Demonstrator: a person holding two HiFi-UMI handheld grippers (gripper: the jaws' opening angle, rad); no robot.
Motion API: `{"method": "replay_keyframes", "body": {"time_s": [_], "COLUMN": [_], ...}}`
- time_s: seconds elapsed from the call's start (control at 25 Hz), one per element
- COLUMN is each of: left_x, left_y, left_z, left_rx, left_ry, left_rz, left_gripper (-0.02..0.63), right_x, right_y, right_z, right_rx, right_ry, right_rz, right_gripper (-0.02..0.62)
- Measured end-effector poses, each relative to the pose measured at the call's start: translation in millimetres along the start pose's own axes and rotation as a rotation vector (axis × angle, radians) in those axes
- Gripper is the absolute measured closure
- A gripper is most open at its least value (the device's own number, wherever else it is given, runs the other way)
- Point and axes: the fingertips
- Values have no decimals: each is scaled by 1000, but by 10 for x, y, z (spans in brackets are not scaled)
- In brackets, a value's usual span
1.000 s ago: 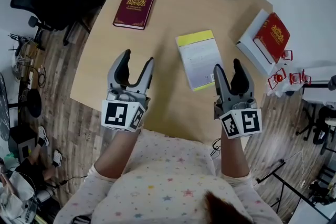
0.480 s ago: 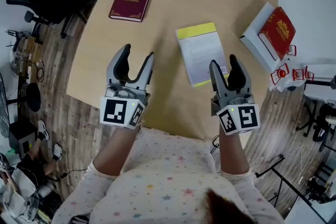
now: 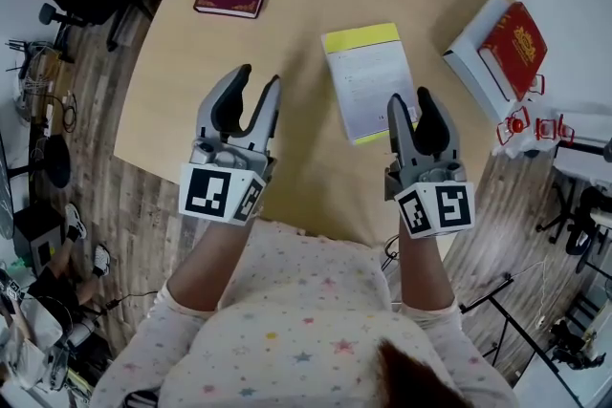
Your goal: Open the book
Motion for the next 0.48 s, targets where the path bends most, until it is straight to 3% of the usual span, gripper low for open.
{"method": "replay_keyframes", "body": {"time_s": [0.16, 0.32, 0.48], "left_x": [18, 83, 144], "left_y": [17, 19, 35], "left_z": [27, 79, 110], "left_rx": [23, 43, 45], "left_ry": [-9, -22, -22], "left_rz": [1, -15, -30], "left_gripper": [497, 553, 569], "right_x": [22, 46, 88], "right_y": [19, 23, 48], "right_z": [26, 16, -13], "right_rx": [-5, -15, -27], "right_ry": [5, -7, -16], "right_rz": [-5, -13, -27], "right_gripper": [472, 579, 594]}}
Point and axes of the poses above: the fingertips, and each gripper's own axes: y forward along the fingers, z to its right, x out of its underside, and after that the axes turned 2 degrees about y, right-handed
